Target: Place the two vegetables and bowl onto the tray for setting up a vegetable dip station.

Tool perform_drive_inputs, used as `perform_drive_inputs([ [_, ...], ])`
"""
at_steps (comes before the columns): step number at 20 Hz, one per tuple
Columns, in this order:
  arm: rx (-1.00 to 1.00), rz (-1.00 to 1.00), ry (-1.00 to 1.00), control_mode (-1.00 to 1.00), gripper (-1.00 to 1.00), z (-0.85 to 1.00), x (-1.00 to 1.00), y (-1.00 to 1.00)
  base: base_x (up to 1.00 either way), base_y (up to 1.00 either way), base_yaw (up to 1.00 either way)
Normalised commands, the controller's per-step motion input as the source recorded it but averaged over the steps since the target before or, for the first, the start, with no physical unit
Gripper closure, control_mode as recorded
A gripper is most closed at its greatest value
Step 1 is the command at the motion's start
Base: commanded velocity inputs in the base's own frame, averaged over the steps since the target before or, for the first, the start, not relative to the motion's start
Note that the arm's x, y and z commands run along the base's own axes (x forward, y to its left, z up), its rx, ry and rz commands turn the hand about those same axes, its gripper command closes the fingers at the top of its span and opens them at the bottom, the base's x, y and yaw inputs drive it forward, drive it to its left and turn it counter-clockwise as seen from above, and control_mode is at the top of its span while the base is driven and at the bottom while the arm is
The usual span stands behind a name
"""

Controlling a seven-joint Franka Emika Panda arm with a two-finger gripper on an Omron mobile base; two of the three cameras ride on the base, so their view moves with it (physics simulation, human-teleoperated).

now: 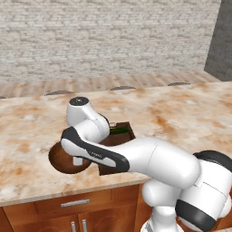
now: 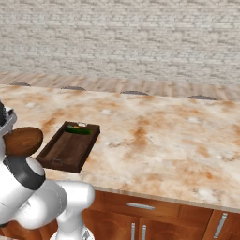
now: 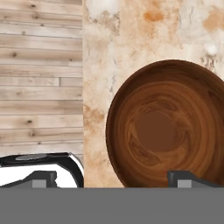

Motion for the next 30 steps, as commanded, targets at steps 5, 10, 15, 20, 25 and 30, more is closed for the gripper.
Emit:
perform_drive_inputs([
  [5,0.0,0.01,0.0,-1.0,-1.0,-0.08,0.0,0.25,0.0,0.0,0.0],
  [10,0.0,0.0,-0.03,-1.0,-1.0,-0.2,-0.01,0.01,0.0,0.0,0.0],
  [15,0.0,0.0,-0.04,-1.0,-1.0,-0.29,-0.1,0.0,0.0,0.0,0.0],
  [20,0.0,0.0,-0.02,-1.0,-1.0,-0.22,-0.17,0.0,0.0,0.0,0.0],
  [25,0.0,0.0,-0.01,-1.0,-1.0,-0.15,-0.05,0.0,0.0,0.0,0.0],
  [30,0.0,0.0,0.0,-1.0,-1.0,-0.24,0.0,0.0,0.0,0.0,0.0],
])
